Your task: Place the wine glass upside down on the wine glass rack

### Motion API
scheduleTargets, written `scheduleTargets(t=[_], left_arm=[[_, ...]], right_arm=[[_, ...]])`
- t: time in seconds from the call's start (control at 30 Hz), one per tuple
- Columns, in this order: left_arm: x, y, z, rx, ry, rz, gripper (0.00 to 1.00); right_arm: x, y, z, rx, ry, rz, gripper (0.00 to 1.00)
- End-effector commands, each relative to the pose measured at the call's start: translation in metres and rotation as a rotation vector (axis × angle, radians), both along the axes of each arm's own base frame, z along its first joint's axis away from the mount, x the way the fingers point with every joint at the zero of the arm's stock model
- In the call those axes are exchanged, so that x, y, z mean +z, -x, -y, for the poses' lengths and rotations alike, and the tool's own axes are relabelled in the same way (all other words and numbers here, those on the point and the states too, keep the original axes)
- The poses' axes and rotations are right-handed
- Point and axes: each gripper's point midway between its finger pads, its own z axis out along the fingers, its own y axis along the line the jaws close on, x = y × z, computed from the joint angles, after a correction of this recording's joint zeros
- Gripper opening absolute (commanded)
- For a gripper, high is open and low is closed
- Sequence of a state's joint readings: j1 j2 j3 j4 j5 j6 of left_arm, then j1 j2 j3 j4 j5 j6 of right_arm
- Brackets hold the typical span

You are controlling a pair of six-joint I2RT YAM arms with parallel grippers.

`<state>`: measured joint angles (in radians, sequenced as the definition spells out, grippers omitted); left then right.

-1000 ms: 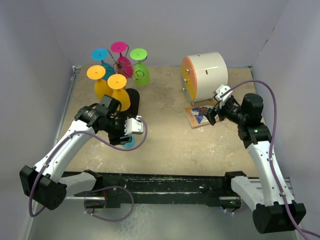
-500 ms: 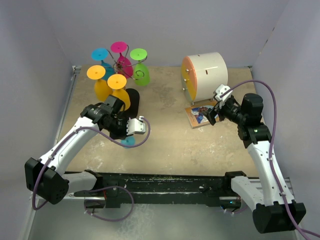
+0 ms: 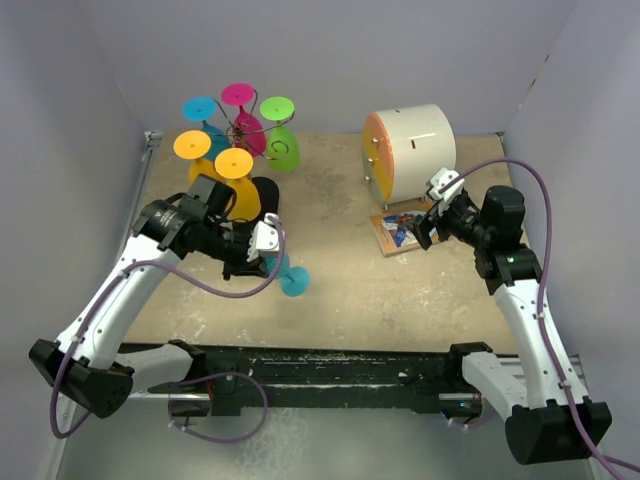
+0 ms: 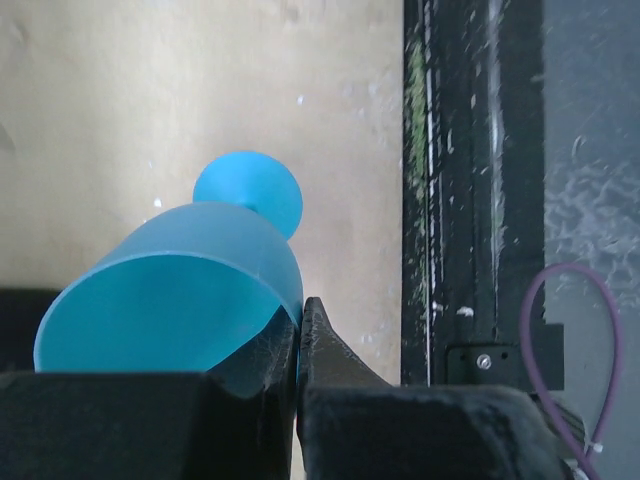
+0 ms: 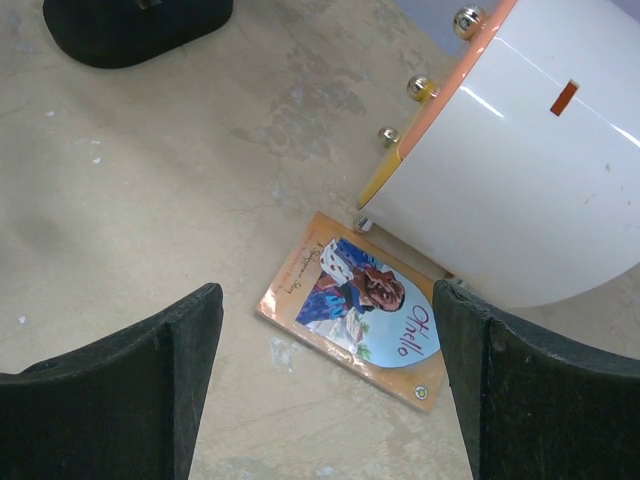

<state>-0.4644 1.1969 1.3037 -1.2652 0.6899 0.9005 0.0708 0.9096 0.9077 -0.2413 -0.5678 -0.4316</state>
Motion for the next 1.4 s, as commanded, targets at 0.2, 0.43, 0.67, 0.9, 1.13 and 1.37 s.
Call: scheduleTargets(t=[0.2, 0.43, 0.67, 0.9, 1.13, 1.37], left_arm=[[0.124, 0.028, 0.038, -0.157, 0.407, 0.18, 0.0], [0.191, -0.005, 0.041, -0.01, 0.507, 0.39, 0.0], [0.252, -0.045, 0.049, 0.214, 0.638, 0.36, 0.0], [0.278, -0.071, 0.042, 0.369, 0.764, 0.239, 0.0], [0.283, -0.077, 0.025, 0.459, 0.818, 0.214, 0.0], [0.284, -0.075, 0.022, 0.479, 0.828, 0.192, 0.0]], right_arm=[[0.013, -0.002, 0.005, -0.018, -0.012, 0.04, 0.88], [0.034, 0.005, -0.003, 0.02, -0.054, 0.044, 0.89], [0.087, 0.007, -0.012, 0.08, -0.07, 0.066, 0.91], [0.172, 0.02, -0.044, 0.158, -0.372, 0.088, 0.87], [0.222, 0.006, -0.062, 0.136, -0.618, 0.027, 0.8], [0.236, -0.01, -0.101, 0.133, -0.684, -0.043, 0.8]])
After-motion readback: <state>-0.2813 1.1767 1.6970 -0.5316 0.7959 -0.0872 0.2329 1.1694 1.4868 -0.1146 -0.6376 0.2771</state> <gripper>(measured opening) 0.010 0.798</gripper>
